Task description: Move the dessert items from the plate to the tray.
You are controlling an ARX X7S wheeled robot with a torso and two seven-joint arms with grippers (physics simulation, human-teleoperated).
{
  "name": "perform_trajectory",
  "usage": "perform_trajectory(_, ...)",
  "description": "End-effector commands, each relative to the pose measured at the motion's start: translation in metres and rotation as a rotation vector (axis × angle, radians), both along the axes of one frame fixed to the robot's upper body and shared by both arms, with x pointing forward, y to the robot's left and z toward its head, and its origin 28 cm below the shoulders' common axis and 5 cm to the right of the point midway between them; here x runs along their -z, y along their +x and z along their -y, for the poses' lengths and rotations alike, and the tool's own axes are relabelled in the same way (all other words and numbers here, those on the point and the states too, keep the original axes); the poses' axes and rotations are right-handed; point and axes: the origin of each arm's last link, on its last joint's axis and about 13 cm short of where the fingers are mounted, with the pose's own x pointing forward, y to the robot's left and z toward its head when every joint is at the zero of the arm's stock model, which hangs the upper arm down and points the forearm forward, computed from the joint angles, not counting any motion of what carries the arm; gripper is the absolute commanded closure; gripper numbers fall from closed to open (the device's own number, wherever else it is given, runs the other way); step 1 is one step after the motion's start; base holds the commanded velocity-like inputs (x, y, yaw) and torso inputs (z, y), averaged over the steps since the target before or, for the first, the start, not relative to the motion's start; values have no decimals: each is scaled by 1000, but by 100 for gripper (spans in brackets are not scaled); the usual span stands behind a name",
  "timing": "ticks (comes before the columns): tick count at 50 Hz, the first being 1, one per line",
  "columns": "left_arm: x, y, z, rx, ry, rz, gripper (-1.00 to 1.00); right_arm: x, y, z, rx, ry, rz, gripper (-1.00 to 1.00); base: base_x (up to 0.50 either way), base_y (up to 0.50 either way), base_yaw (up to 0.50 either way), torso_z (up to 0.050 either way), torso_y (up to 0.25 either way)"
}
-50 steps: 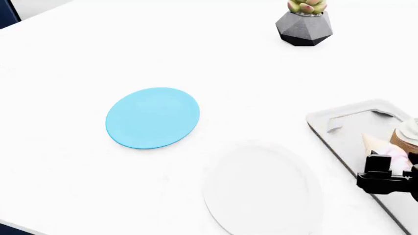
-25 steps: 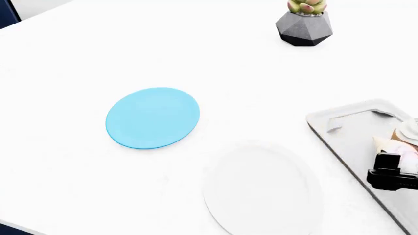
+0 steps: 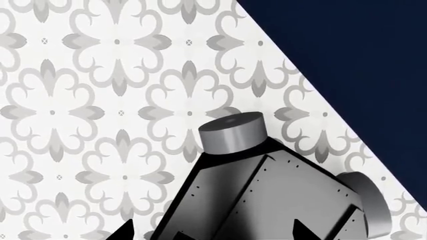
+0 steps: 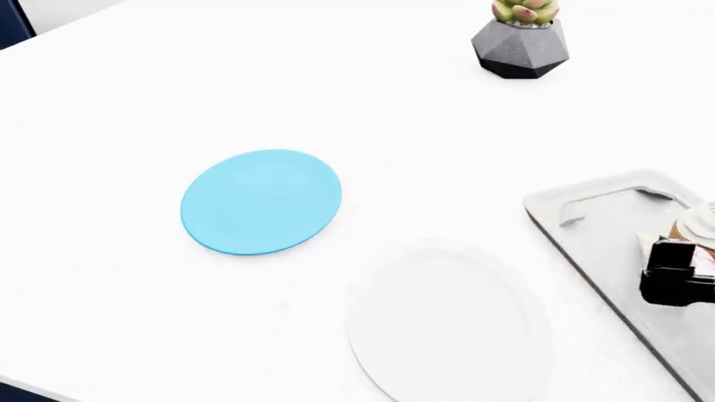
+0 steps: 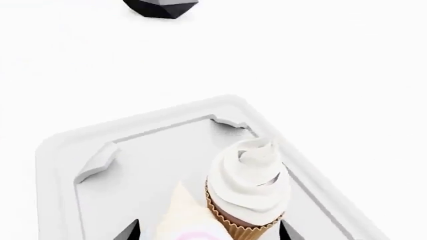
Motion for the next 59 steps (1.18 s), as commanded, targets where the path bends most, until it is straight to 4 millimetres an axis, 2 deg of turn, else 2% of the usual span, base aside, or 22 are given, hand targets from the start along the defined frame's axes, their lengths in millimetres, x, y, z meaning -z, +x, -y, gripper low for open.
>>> perform_trajectory(1, 0, -1, 0, -5, 0, 3, -100, -40, 0, -1, -1, -33, 106, -100, 0, 0, 0, 0, 0)
perform_trajectory(9, 0, -1, 0, -2, 1, 2, -100, -59, -4, -4, -18, -55, 163, -100, 0, 0, 0, 0, 0)
perform_trajectory(16, 0, -1, 0, 0, 2, 1, -100, -77, -10, -16, -70, -110, 330, -100, 0, 0, 0, 0, 0)
perform_trajectory(21, 0, -2, 0, -1, 4, 1, -100, -86, -15, -28, -100, -178, 514, -100, 0, 0, 0, 0, 0)
perform_trajectory(32, 0, -4, -2, -5, 1, 22, -100, -82, -18, -45, -75, -395, 834, -100, 0, 0, 0, 0, 0)
perform_trajectory(43, 0, -8, -3, -13, 4, 29, -100, -77, -11, -69, -187, -453, 889, -100, 0, 0, 0, 0, 0)
perform_trajectory(48, 0, -9, -4, -14, 6, 32, -100, -84, -14, -83, -236, -487, 968, -100, 0, 0, 0, 0, 0)
perform_trajectory(59, 0, -9, -5, -12, 7, 30, -100, -91, -27, -86, -235, -520, 1012, -100, 0, 0, 0, 0, 0)
